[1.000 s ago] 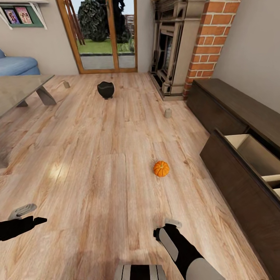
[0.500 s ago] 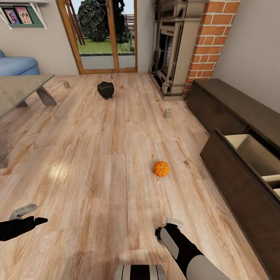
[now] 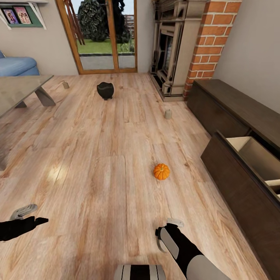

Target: Place each of the two pumpkins and all three candles from the living room inside a cabinet in the living room (use any cabinet), then make sure every cabinet is closed, and position the cauldron so it is next to a table in the living room.

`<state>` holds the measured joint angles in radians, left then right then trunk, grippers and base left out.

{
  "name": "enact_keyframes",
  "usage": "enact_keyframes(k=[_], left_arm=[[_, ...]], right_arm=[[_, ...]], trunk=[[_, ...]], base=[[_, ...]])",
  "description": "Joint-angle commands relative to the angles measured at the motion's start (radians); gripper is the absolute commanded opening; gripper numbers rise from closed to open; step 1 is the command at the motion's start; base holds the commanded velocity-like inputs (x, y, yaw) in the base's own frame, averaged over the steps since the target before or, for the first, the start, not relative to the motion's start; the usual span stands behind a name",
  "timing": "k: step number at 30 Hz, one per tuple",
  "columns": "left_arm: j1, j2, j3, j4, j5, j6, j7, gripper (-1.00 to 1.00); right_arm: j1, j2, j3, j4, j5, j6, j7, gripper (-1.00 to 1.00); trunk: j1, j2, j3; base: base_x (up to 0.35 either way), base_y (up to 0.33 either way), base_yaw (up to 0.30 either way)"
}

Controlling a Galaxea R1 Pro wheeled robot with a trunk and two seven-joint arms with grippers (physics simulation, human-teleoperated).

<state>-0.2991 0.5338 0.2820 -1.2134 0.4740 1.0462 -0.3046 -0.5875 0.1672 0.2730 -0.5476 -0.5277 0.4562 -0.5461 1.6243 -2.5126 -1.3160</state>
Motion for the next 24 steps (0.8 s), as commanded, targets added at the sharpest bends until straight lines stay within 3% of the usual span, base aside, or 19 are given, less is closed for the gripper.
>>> enact_keyframes(k=[1, 19, 24], left_arm=[[0.000, 0.000, 0.000, 0.000, 0.000, 0.000, -0.001, 1.00], [0.000, 0.003, 0.006, 0.000, 0.000, 0.000, -0.027, 1.00], [0.000, 0.004, 0.006, 0.000, -0.001, 0.000, -0.055, 1.00]], right_arm=[[0.000, 0.000, 0.000, 0.000, 0.000, 0.000, 0.000, 1.00], [0.000, -0.002, 0.000, 0.008, 0.000, -0.018, 0.000, 1.00], [-0.001, -0.008, -0.001, 0.025, 0.000, -0.022, 0.000, 1.00]], trunk=[[0.000, 0.000, 0.000], [0.000, 0.000, 0.000], [0.002, -0.001, -0.019]], base=[[0.206, 0.000, 0.000], [0.023, 0.000, 0.000], [0.000, 0.000, 0.000]])
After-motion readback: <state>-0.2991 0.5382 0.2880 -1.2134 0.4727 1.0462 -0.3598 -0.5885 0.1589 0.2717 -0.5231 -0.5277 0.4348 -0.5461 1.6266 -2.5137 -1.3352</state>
